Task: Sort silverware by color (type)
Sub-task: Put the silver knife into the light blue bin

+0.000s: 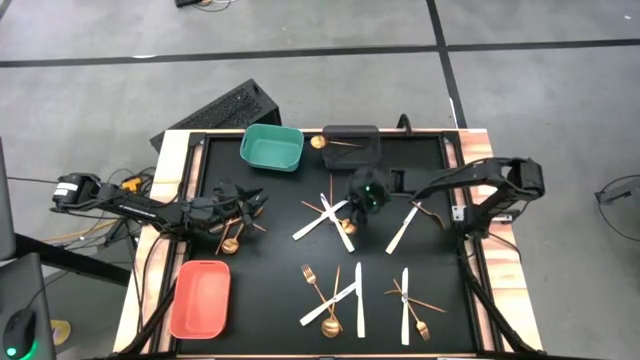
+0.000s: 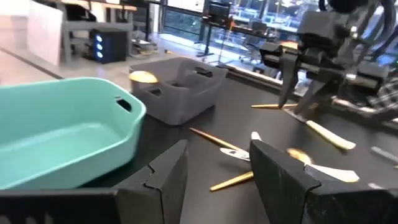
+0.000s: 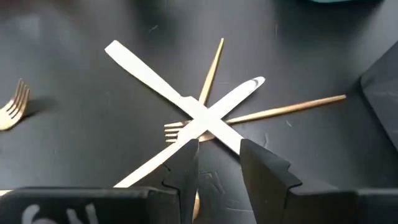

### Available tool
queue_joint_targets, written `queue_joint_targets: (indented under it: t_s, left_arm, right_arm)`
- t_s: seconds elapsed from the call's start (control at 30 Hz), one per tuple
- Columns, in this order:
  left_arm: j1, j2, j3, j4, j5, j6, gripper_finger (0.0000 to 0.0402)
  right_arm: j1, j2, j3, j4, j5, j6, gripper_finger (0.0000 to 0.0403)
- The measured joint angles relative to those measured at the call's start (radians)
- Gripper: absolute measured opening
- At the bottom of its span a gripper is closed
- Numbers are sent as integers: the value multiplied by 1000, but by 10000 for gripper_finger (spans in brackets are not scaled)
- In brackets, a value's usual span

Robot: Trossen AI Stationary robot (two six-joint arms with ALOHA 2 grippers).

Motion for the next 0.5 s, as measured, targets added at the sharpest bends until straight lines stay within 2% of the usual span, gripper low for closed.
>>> queue_joint_targets:
  t_s: [0.1, 0.2, 0.3, 0.4, 0.5]
  left_arm:
    - [1, 0, 0, -1, 34, -42, 160]
    - [0, 0, 8, -8, 96, -38, 160]
    - [0, 16, 76, -65, 64, -23, 160]
    - [0, 63, 182, -221, 54, 9, 160]
    - [0, 129, 293, -447, 27, -28, 160]
  right_arm:
    - [56, -2, 0, 5, 72, 58, 145]
    - [102, -2, -3, 34, 80, 106, 145]
    - [139, -2, -60, 216, 64, 121, 145]
    - [146, -2, -125, 359, 39, 149, 145]
    - [143, -24, -167, 412, 47, 190, 145]
